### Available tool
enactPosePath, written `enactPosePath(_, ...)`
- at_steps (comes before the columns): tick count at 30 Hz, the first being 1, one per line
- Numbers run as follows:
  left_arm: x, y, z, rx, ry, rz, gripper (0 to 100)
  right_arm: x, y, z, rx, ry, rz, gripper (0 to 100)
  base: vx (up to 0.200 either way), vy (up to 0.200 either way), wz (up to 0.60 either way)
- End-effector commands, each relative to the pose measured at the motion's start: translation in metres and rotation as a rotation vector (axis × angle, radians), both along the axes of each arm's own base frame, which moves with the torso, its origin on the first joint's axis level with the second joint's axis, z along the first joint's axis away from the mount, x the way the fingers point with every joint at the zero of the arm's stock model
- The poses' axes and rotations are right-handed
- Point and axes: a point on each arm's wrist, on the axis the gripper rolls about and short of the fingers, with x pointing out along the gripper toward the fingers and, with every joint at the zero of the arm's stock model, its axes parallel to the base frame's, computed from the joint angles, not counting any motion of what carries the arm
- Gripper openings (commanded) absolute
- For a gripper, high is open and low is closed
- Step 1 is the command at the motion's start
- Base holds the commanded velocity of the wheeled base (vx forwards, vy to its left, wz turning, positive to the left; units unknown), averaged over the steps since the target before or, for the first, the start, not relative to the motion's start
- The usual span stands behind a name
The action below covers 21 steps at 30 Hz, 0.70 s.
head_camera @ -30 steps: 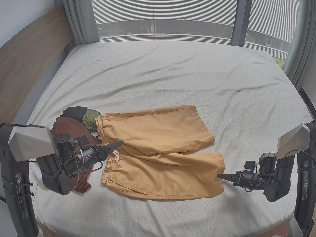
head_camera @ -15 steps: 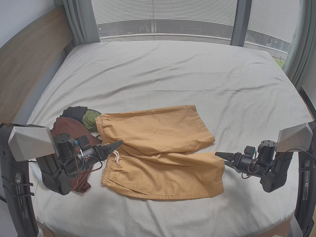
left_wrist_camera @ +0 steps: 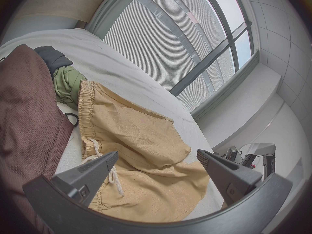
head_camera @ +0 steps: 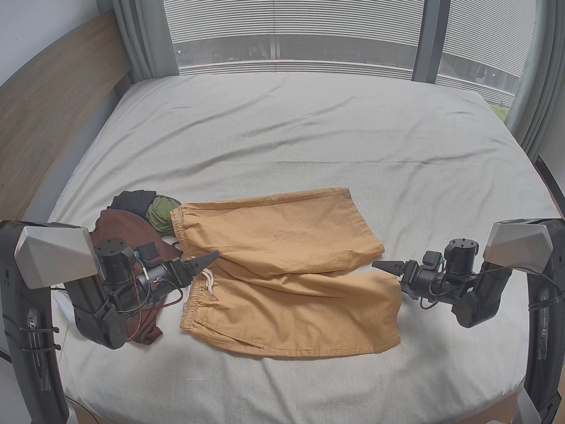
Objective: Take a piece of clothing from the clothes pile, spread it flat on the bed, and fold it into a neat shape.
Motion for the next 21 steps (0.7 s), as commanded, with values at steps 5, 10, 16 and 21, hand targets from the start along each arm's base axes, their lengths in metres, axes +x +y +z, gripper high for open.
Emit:
enactPosePath(5, 0.001, 0.000, 0.002, -0.001, -0.008, 0.003, 100, 0.010, 0.009, -0.006, -0.010, -0.010, -0.004, 0, 0.000, 0.000, 0.00)
enactPosePath(10, 0.000, 0.000, 0.002, 0.000, -0.006, 0.003, 100, 0.009, 0.009, -0.003, -0.010, 0.002, -0.003, 0, 0.000, 0.000, 0.00)
enactPosePath(16, 0.000, 0.001, 0.002, 0.000, -0.006, 0.006, 100, 0.013, 0.005, 0.020, -0.003, -0.053, -0.020, 0, 0.000, 0.000, 0.00)
enactPosePath(21, 0.001, 0.002, 0.002, -0.001, -0.008, 0.007, 100, 0.017, -0.001, 0.035, 0.002, -0.099, -0.035, 0, 0.000, 0.000, 0.00)
